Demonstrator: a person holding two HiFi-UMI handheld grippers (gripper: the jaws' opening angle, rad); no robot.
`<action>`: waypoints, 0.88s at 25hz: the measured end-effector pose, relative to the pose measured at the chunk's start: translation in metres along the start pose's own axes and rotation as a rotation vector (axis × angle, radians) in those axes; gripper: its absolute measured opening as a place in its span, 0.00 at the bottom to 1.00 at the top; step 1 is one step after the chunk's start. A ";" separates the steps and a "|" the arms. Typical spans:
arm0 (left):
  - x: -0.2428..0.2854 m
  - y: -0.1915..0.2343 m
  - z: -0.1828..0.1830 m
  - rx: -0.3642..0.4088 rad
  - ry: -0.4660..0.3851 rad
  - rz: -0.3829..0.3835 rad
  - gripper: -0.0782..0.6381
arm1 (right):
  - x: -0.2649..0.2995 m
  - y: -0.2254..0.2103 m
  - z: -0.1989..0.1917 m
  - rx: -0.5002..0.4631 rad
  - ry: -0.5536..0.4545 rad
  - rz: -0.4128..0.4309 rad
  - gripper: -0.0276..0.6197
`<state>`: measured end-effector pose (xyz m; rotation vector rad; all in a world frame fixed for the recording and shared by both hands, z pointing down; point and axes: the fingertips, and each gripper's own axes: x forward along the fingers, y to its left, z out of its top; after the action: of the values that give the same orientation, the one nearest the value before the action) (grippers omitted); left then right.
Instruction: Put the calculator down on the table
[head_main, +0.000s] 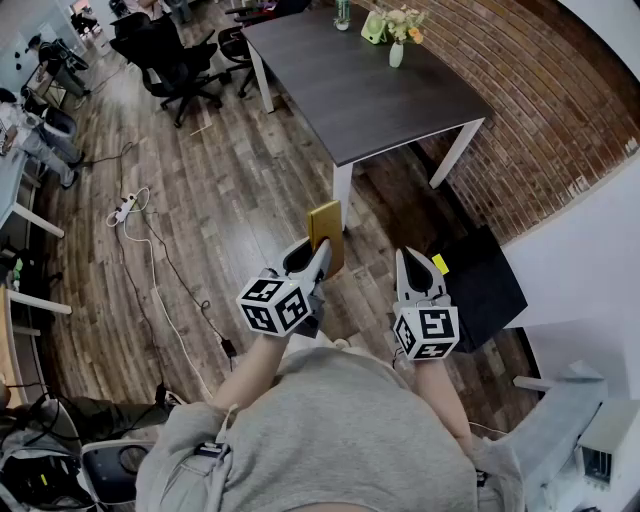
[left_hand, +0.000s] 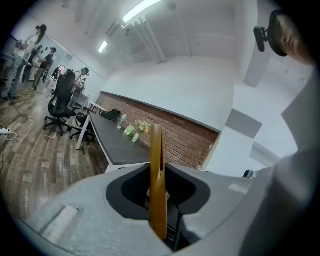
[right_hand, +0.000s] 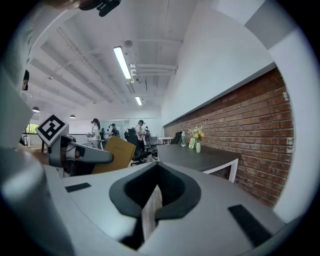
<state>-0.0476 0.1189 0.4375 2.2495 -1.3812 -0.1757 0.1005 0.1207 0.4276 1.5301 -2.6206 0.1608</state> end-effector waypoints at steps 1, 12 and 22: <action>-0.002 -0.002 -0.003 0.003 0.001 -0.003 0.23 | -0.004 0.001 0.000 -0.002 -0.005 -0.005 0.05; -0.014 -0.016 -0.015 0.005 -0.005 0.001 0.23 | -0.028 0.004 -0.006 0.003 -0.010 -0.019 0.05; -0.013 -0.023 -0.020 -0.013 -0.017 0.000 0.23 | -0.032 0.006 -0.012 -0.013 -0.001 0.014 0.05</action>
<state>-0.0287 0.1452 0.4424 2.2417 -1.3854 -0.2039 0.1113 0.1528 0.4344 1.5082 -2.6281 0.1435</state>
